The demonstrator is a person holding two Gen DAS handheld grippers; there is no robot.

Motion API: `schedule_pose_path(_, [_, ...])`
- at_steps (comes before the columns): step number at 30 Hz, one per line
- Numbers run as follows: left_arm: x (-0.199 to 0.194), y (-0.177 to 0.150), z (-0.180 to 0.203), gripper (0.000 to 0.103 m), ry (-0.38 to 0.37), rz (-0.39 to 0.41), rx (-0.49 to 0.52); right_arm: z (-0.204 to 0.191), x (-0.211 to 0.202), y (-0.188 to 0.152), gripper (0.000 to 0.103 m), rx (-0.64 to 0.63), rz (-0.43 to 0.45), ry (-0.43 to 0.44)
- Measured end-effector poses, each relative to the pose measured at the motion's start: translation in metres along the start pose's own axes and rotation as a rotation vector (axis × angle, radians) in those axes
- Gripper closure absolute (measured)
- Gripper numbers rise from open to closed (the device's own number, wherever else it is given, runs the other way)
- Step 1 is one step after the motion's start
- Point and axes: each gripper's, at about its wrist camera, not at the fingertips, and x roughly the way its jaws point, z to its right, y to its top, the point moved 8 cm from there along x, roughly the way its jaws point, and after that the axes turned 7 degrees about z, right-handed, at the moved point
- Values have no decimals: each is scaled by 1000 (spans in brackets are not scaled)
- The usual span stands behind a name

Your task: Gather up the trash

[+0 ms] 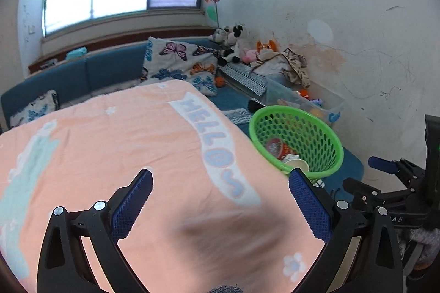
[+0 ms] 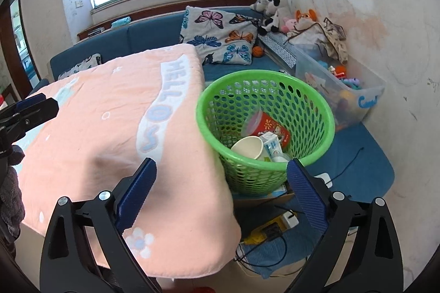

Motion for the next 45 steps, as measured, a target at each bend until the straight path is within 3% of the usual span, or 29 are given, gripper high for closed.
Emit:
schedule_pose_path(13, [-44, -14, -18, 7, 42, 46, -32, -17, -22, -15, 7, 45, -13, 20])
schedule_pose_path(45, [-103, -58, -44, 7, 145, 53, -60, -49, -53, -23, 6, 8, 32, 72])
